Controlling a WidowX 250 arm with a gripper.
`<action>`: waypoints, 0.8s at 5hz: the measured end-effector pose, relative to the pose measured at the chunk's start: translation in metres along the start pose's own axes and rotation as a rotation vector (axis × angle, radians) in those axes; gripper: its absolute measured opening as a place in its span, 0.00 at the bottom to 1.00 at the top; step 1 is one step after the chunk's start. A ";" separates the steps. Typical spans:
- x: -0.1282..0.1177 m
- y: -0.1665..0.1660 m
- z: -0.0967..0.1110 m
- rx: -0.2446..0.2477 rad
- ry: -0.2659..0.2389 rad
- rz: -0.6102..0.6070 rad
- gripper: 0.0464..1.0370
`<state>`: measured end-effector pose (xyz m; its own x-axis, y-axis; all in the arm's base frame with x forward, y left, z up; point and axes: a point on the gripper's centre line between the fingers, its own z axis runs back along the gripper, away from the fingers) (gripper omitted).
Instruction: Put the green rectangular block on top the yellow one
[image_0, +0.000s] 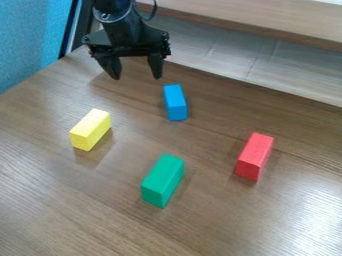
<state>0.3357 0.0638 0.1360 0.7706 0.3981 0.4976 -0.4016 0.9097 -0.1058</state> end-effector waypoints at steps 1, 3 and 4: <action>-0.006 0.000 -0.008 0.003 0.031 0.003 0.96; -0.029 0.001 -0.023 -0.088 0.101 -0.024 0.96; -0.051 0.001 -0.023 -0.140 0.133 -0.040 0.96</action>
<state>0.3082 0.0470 0.0906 0.8470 0.3650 0.3865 -0.3038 0.9290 -0.2115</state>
